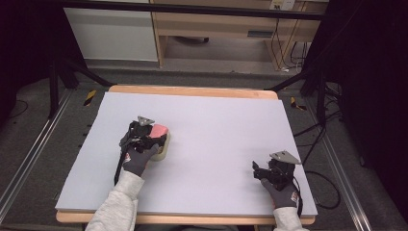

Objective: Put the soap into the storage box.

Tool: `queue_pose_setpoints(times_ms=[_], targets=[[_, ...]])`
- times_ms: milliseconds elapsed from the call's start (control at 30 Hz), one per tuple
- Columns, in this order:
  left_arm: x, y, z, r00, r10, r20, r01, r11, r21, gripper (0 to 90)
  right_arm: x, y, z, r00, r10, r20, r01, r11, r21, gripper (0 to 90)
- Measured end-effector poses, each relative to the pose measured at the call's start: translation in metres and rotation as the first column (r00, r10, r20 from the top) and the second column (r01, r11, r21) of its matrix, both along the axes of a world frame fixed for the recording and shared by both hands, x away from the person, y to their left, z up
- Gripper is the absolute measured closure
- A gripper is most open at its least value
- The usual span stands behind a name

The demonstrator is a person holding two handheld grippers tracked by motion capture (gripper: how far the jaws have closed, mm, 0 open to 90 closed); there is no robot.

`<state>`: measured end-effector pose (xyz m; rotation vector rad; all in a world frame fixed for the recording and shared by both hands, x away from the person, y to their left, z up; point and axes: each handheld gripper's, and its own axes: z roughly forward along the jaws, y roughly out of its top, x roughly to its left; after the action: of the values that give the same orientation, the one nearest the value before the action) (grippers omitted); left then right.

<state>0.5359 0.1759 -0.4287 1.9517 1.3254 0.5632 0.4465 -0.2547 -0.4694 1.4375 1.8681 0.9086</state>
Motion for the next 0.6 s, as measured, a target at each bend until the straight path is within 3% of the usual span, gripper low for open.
queue_pose_setpoints(times_ms=[600], targets=[[0.003, 0.005, -0.012, 0.9993, 0.016, -0.033, -0.016, 0.9997, 0.021, 37.1, 0.000, 0.001, -0.001, 1.0000, -0.003, -0.004, 0.003, 1.000, -0.001, 8.5]])
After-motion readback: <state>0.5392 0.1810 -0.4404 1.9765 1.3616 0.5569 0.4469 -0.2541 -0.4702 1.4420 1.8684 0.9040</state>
